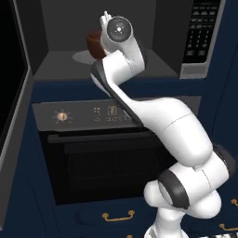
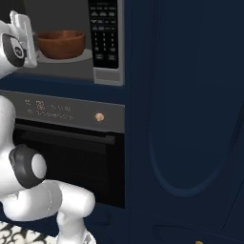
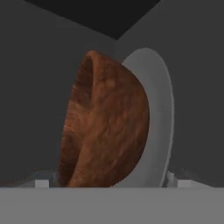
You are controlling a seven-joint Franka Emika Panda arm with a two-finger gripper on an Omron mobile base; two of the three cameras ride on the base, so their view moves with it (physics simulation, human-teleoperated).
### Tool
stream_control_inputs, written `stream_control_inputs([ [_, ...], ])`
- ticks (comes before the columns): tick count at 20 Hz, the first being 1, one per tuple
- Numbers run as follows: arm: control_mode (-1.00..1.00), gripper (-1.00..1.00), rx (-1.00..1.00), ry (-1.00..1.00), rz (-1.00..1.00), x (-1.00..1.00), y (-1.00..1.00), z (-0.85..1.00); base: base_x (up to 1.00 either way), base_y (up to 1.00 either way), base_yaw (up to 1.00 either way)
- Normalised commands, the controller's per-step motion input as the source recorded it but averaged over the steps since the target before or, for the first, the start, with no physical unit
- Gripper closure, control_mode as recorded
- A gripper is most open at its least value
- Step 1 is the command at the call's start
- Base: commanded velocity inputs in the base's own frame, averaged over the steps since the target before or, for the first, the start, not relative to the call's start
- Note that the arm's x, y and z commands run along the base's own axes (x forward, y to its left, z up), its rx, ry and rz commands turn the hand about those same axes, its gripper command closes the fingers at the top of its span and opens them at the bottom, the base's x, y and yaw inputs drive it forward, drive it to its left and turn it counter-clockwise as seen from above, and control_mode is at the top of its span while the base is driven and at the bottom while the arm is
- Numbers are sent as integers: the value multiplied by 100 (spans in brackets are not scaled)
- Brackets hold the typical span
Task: Pick the mushroom from the sink and place it in the bowl. Then pick the bowl and place it in the microwave. Then close the microwave door and press the start button.
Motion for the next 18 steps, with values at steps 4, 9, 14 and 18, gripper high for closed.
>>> stream_control_inputs([
  [4,-100,-100,-1,0,-2,-87,0,22,0,0,0],
  [9,-100,-100,-24,-1,-1,-22,-6,-16,0,0,0],
  [14,-100,-100,-39,-9,-7,-81,-14,14,0,0,0],
  [18,-100,-100,-46,-5,-6,-53,-27,-14,0,0,0],
])
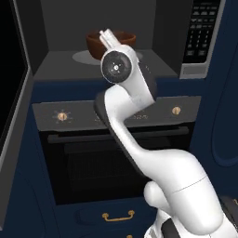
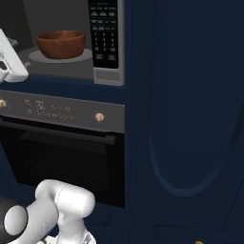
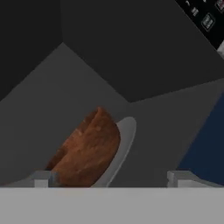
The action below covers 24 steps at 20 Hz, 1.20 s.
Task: Pick the mushroom from the sink and place it in the bowl. Then pick the bowl and place it in the microwave. Then close the microwave door and press the start button.
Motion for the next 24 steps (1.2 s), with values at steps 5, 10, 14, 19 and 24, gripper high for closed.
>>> stream_control_inputs([
  [5,-100,-100,-50,-14,-4,-43,-32,-34,0,0,0],
  [10,-100,-100,-45,-21,-8,-76,-20,-30,0,0,0],
  [14,-100,-100,-35,-16,-13,-98,-1,-21,0,0,0],
  [19,-100,-100,-30,-4,-6,-64,2,-34,0,0,0],
  [24,-100,-100,-8,0,0,-46,42,-13,0,0,0],
])
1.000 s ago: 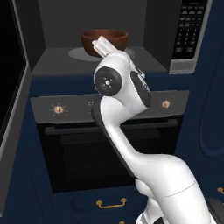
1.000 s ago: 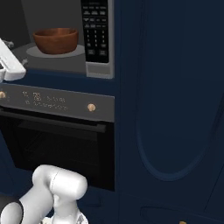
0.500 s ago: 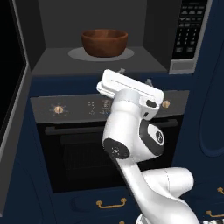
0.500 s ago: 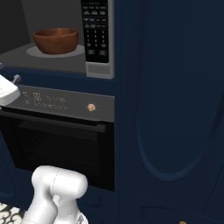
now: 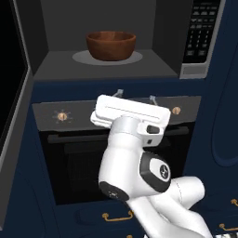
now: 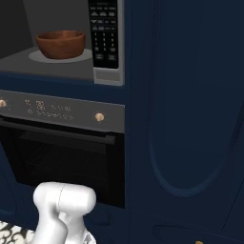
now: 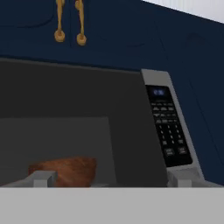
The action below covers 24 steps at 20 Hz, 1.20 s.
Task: Pick the mushroom from the sink and place it in the bowl. Then pick the bowl and place it in the microwave. Then close the microwave door and press the start button.
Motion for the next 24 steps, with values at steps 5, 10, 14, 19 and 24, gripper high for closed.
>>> stream_control_inputs([
  [5,-100,-100,-13,0,-2,-29,35,-47,0,0,0],
  [10,-100,-100,-13,-1,-5,0,71,-28,0,0,0],
  [14,-100,-100,-10,-9,-2,14,64,-43,0,0,0],
  [19,-100,-100,-7,-7,-10,28,77,-38,0,0,0],
  [24,-100,-100,-5,0,-18,20,98,-17,0,0,0],
])
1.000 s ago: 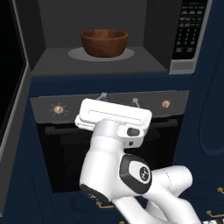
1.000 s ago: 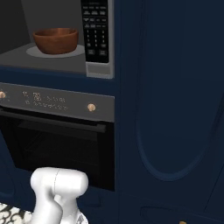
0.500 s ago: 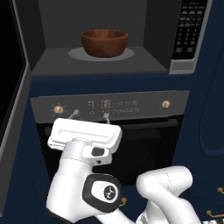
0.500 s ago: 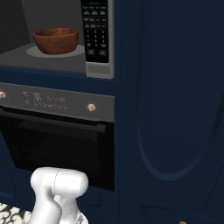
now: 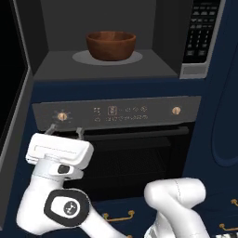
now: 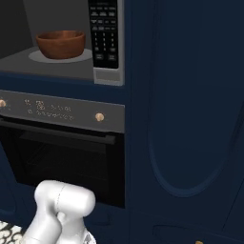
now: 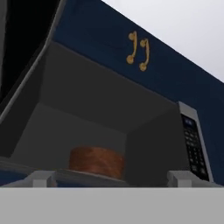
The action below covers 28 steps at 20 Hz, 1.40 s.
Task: Pick the mushroom from the sink and place it in the bowl. Then pick the bowl and place it in the microwave. Then close the microwave door and press the start button.
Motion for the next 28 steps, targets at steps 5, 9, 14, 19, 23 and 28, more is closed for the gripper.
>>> stream_control_inputs([
  [5,-100,-100,-3,4,-22,7,98,-11,0,0,0],
  [9,-100,-100,-6,12,-20,28,88,-23,0,0,0],
  [14,-100,-100,-11,15,-19,23,80,-31,0,0,0],
  [19,-100,-100,-26,21,-13,19,41,-40,0,0,0],
  [23,-100,-100,-31,37,-11,19,16,0,0,0,0],
  [28,-100,-100,-32,30,-1,8,2,-5,0,0,0],
])
